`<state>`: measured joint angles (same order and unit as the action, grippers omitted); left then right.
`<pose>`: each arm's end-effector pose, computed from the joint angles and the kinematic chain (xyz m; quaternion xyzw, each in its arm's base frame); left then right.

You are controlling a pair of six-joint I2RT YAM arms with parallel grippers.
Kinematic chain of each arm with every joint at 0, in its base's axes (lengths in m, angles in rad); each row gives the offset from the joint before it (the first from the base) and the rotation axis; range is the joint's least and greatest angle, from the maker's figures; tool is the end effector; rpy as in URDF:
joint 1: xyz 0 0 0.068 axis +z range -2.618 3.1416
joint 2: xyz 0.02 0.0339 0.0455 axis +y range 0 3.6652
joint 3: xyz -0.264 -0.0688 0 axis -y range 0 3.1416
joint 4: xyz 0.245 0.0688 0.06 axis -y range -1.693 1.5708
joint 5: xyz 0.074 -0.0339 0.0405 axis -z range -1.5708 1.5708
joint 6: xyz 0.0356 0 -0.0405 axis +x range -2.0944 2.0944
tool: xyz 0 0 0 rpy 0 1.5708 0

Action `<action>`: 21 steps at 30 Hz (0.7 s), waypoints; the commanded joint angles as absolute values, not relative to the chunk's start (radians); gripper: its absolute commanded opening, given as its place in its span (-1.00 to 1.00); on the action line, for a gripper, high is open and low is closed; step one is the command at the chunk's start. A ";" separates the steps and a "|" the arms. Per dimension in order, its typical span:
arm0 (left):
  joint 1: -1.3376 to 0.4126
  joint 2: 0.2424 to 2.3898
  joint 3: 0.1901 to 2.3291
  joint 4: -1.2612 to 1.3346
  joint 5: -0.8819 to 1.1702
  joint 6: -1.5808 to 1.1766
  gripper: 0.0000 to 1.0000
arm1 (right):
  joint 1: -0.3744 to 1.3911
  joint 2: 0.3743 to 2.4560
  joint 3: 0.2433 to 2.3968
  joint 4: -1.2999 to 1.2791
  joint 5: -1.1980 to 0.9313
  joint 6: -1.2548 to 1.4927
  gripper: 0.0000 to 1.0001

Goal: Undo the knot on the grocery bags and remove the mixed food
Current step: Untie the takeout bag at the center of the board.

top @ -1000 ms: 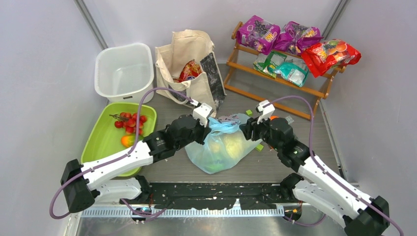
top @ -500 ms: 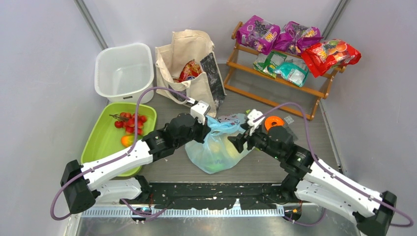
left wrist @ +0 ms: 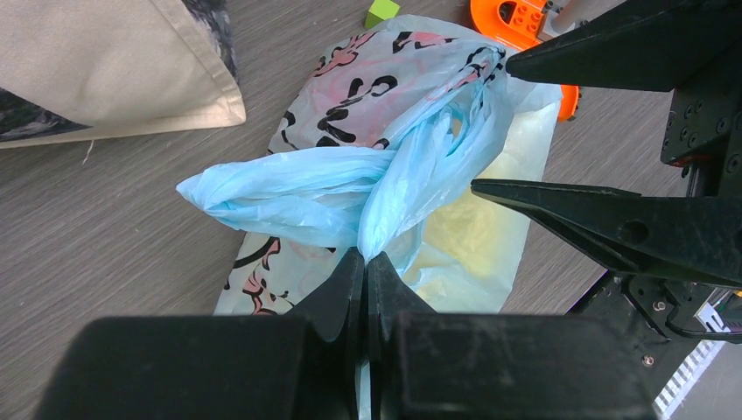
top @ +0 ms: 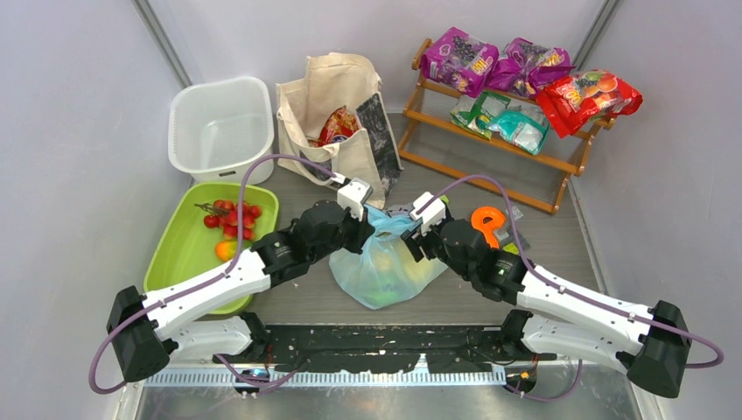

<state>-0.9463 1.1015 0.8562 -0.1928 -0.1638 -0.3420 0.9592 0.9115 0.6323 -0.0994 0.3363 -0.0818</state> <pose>0.1519 -0.2008 0.3014 0.2084 0.8160 -0.2659 0.4691 0.1304 0.1654 0.2726 -0.3242 0.7545 0.1097 0.5599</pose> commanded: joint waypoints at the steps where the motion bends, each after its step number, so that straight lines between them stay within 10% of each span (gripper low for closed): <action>1: -0.937 1.075 0.870 -0.178 -0.154 -0.354 -1.00 | 0.977 0.923 0.643 0.034 0.381 -0.112 0.43; 21: -0.926 1.085 0.883 -0.183 -0.149 -0.345 -1.00 | 1.003 0.999 0.631 0.096 0.308 -0.145 0.50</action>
<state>-0.9333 1.1015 0.8562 -0.1986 -0.1558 -0.3416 0.9985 0.9962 0.6312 0.0441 0.3363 -0.1379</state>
